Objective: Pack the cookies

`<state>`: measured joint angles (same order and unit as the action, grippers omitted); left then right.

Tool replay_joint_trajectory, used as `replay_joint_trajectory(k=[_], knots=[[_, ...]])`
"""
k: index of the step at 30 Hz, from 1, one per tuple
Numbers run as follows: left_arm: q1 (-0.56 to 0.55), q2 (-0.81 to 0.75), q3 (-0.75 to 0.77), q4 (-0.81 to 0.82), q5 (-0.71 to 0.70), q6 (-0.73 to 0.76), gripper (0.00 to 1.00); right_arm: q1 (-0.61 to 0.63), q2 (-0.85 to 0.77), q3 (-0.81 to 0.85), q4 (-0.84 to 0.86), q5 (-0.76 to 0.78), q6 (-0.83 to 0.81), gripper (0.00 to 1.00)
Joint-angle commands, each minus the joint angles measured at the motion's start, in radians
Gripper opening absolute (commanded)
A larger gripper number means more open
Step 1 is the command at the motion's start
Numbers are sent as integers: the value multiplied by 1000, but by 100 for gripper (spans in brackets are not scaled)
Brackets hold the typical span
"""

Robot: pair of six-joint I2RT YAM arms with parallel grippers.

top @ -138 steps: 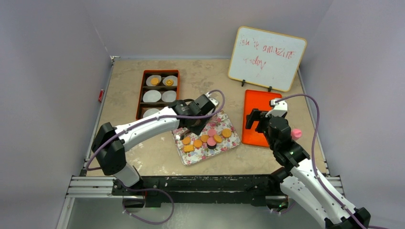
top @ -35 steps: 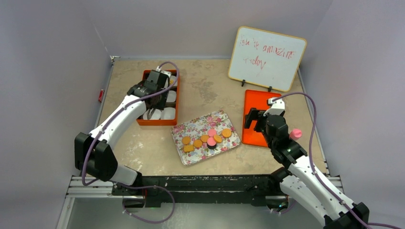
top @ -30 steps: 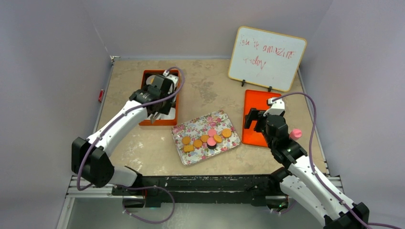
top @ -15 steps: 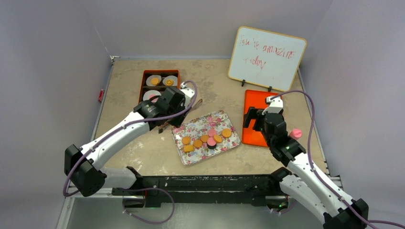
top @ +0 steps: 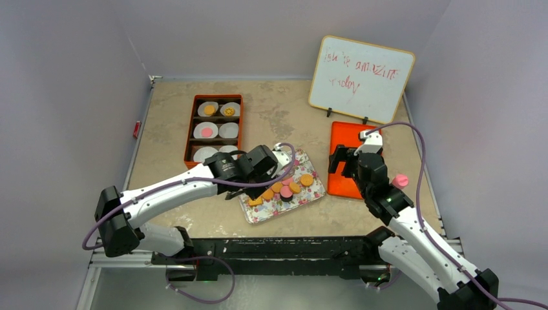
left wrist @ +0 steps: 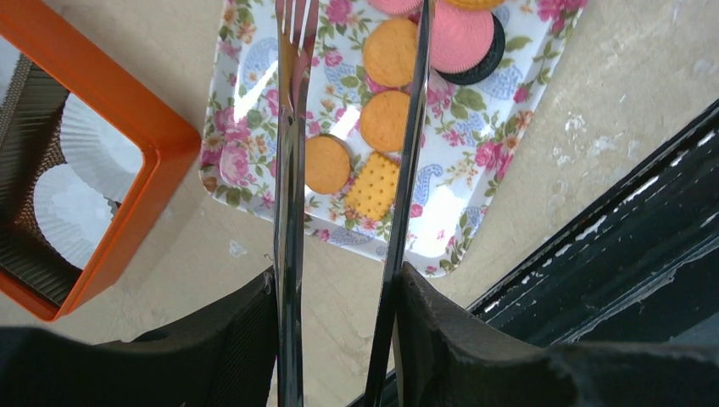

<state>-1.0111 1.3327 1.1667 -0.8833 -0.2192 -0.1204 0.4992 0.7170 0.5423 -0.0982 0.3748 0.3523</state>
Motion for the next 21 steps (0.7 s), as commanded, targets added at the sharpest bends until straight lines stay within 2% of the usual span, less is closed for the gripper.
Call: replay_joint_trajectory(k=[1, 21], knots=[[-38, 29, 56, -43, -34, -19, 45, 1, -10, 35, 39, -5, 15, 99], [-175, 208, 194, -126, -102, -26, 48, 1, -31, 26, 25, -5, 12, 99]])
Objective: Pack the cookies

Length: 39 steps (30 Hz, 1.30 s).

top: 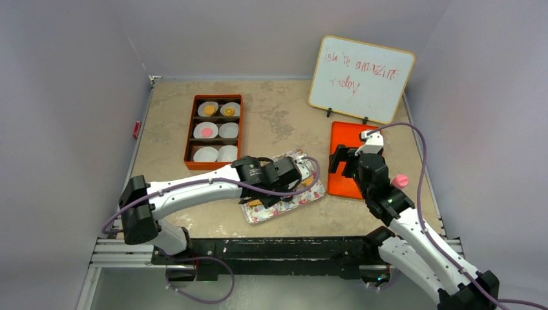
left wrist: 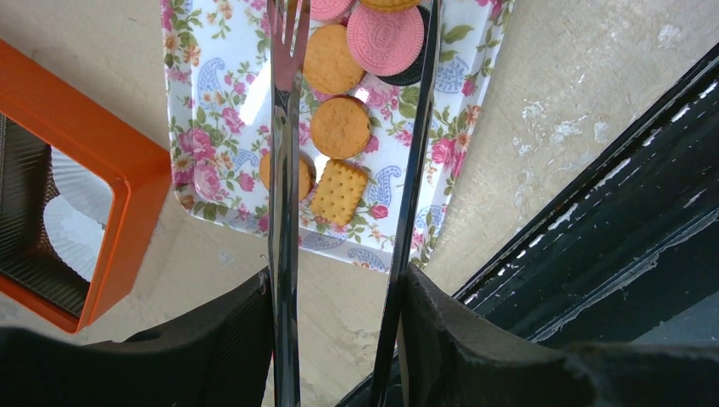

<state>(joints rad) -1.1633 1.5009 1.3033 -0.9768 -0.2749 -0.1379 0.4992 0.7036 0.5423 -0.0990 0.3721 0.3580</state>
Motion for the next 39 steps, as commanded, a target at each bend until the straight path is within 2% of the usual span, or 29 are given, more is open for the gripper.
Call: replay_joint_trajectory(k=[1, 12, 39], knots=[[-28, 50, 63, -38, -55, -10, 48, 1, -17, 25, 25, -2, 6, 99], [-50, 127, 121, -64, -92, -8, 48, 1, -21, 21, 25, 0, 6, 99], [-56, 233, 198, -94, -64, 0, 46, 2, -19, 10, 36, 8, -2, 99]])
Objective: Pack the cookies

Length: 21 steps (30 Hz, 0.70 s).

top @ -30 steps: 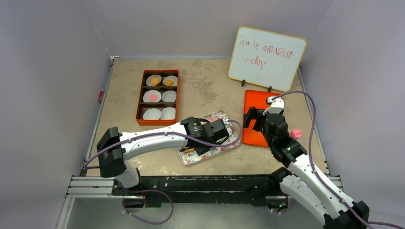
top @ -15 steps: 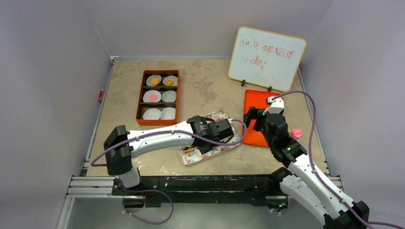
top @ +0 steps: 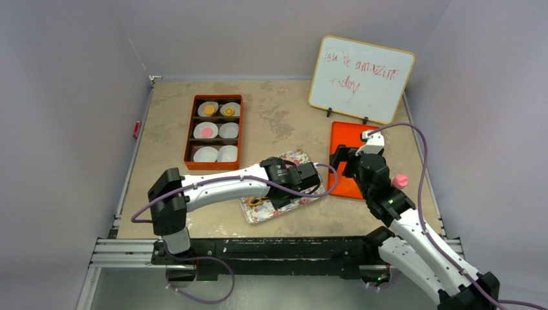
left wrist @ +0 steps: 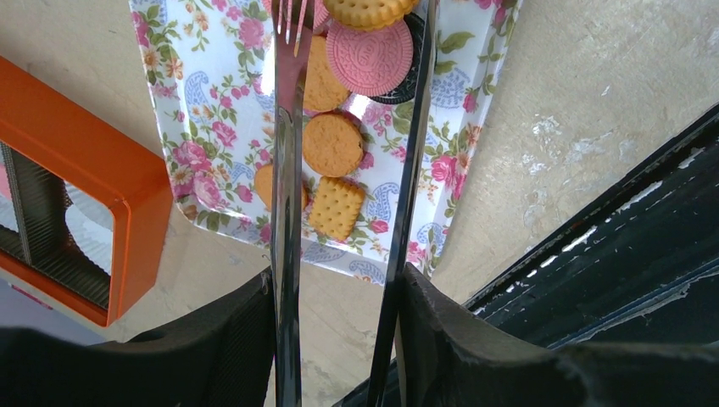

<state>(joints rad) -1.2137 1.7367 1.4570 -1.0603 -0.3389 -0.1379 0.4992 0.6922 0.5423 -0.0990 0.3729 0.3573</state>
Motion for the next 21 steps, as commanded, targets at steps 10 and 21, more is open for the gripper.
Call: replay_joint_trajectory(k=[10, 21], knots=[[-6, -6, 63, 0, -3, 2, 38, 1, -28, 3, 28, 17, -3, 99], [-4, -59, 59, 12, -47, -22, 31, 1, -31, 4, 24, 16, -2, 99]])
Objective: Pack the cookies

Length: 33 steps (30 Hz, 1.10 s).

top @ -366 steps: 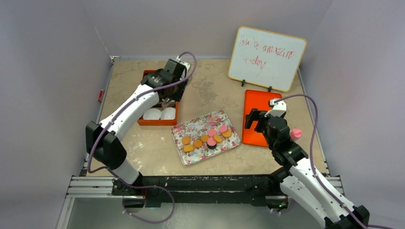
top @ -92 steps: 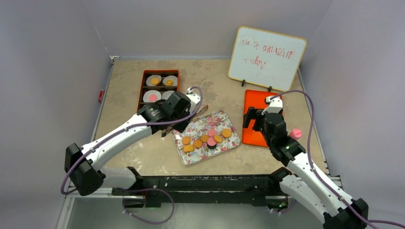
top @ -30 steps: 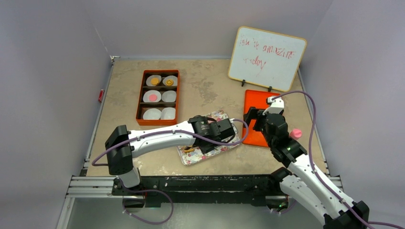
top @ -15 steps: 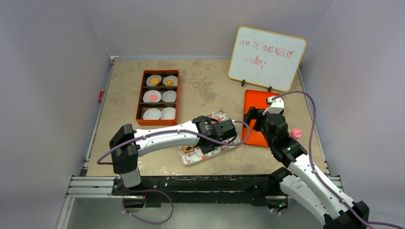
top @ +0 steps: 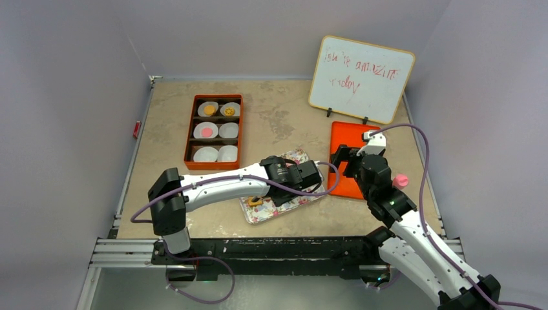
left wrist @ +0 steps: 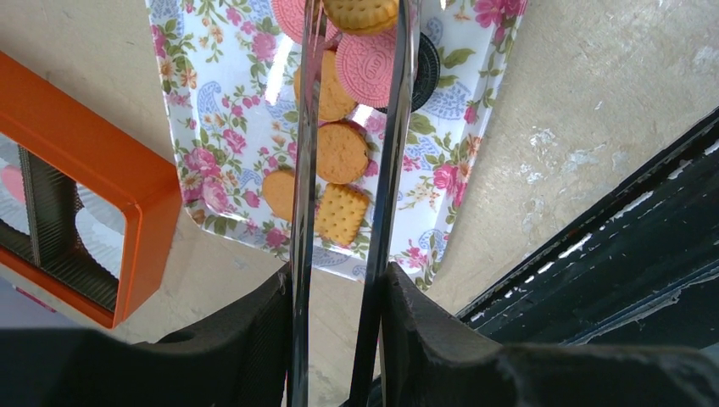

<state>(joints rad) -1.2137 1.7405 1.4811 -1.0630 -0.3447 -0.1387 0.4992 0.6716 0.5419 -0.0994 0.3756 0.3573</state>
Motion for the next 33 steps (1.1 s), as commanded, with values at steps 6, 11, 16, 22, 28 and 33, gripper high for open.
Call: replay_joint_trajectory(k=[6, 11, 16, 22, 28, 33], knots=[[12, -119, 13, 44, -136, -65, 27, 1, -11, 8, 22, 11, -1, 99], [74, -187, -27, 99, -190, -94, 26, 1, -15, 11, 18, 12, -2, 99], [182, -260, -73, 145, -196, -95, 26, 1, -21, 12, 14, 13, -3, 99], [285, -312, -110, 173, -238, -85, 26, 1, -25, 12, 12, 14, -5, 99], [436, -363, -174, 243, -226, -69, 25, 1, -26, 8, 11, 16, -5, 99], [561, -378, -214, 299, -188, -51, 26, 1, -23, 6, 15, 16, -6, 99]])
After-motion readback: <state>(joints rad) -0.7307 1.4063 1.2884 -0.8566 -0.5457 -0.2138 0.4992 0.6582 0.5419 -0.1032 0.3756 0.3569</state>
